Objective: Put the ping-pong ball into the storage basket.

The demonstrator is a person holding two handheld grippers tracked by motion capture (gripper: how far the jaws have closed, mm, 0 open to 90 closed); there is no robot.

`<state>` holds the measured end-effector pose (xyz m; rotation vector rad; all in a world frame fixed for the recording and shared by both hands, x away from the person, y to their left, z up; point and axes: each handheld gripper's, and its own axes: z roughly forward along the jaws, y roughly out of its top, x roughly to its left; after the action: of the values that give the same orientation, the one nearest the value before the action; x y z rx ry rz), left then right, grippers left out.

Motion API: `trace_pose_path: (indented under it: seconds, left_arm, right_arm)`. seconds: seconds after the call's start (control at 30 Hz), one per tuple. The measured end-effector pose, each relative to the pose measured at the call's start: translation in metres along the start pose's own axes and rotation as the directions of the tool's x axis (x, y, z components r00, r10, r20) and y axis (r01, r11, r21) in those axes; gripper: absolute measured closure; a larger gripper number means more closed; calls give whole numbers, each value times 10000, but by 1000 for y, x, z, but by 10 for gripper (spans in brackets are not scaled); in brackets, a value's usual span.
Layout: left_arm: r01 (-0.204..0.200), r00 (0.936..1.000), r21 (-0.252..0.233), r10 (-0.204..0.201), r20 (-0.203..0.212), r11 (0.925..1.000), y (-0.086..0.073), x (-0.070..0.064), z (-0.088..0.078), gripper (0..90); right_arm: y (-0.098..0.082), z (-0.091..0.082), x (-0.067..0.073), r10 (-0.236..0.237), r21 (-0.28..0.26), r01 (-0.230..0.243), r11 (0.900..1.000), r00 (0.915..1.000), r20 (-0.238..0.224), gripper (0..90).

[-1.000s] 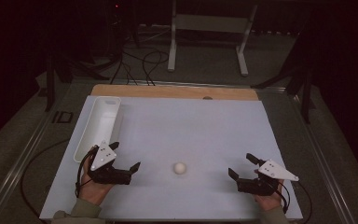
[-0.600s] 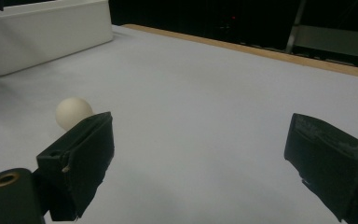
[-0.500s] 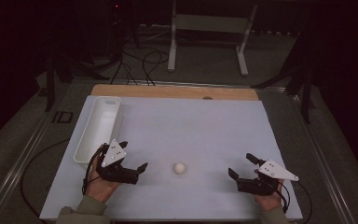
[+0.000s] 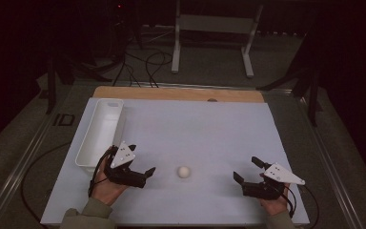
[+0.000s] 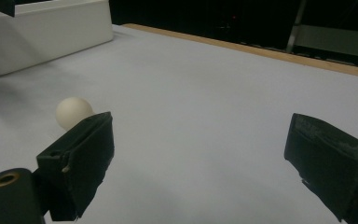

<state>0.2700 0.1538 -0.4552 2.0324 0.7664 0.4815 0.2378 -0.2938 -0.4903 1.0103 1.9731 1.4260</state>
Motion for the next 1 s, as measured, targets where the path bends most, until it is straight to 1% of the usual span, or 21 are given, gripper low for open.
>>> trace_pose_path:
  seconds: [0.37,0.73,0.83,1.0]
  left_arm:
    - [-44,9998,96,43,193,9999,3,-3,7,1]
    - [-148,9991,452,130,397,9989,5,-3,16,1]
    - [-126,9988,476,104,478,9988,5,-3,18,1]
    - [-200,9982,583,166,578,9981,5,-4,21,1]
  right_arm:
    - [0,0,0,12,14,-12,10000,10000,-8,79]
    - [0,1,0,21,15,-21,10000,10000,-19,79]
    - [0,1,0,30,22,-30,10000,10000,-23,79]
    - [0,1,0,27,25,-27,10000,10000,-25,79]
